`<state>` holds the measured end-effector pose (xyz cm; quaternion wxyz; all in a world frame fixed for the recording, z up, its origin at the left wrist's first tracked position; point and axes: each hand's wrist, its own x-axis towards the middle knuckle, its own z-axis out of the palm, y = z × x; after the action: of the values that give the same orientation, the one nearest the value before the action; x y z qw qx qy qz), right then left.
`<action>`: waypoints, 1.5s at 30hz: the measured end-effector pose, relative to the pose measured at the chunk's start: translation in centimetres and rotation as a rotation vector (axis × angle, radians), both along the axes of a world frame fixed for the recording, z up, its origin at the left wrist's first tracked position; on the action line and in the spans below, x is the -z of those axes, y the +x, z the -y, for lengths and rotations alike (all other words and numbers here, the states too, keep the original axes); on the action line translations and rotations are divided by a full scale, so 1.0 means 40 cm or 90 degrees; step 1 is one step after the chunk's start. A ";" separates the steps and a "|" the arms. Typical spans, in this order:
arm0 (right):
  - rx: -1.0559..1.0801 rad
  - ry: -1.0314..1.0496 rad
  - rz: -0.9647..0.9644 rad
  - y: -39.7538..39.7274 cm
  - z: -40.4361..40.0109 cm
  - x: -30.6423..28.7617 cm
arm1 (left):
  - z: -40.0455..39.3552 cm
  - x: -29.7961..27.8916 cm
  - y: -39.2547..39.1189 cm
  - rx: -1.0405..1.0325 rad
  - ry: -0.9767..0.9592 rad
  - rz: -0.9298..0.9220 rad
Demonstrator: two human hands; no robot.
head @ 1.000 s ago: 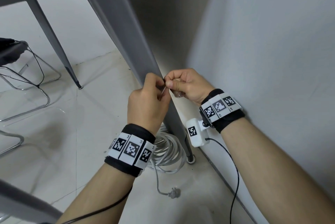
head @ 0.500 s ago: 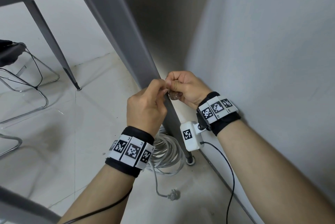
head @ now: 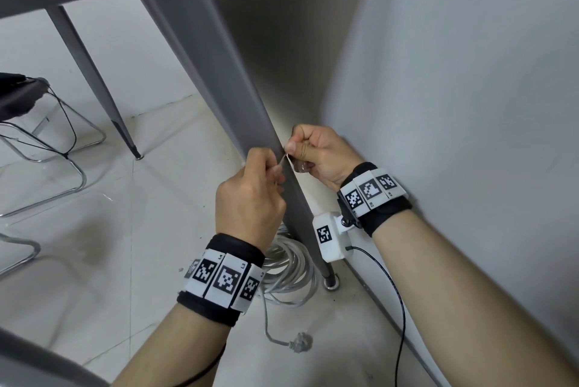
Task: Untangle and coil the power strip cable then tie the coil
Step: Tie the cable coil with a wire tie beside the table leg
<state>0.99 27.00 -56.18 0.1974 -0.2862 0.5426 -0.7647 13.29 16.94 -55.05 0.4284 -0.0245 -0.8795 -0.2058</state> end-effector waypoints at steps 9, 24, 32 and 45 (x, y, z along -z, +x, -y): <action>0.046 0.000 -0.009 -0.025 0.015 0.018 | 0.017 -0.005 0.011 -0.064 -0.053 0.029; 0.173 0.043 -0.068 -0.052 0.010 0.038 | 0.025 0.008 0.010 -0.044 -0.073 0.024; 0.246 0.101 -0.090 -0.057 0.025 0.052 | 0.025 0.011 0.008 -0.026 -0.065 0.020; 0.352 0.172 -0.215 -0.078 0.039 0.021 | 0.025 0.018 0.003 -0.013 -0.058 0.016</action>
<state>-2.13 25.44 -57.02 -0.0740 -0.2224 0.7207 -0.6524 13.43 15.93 -55.75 0.4175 -0.0327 -0.8937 -0.1612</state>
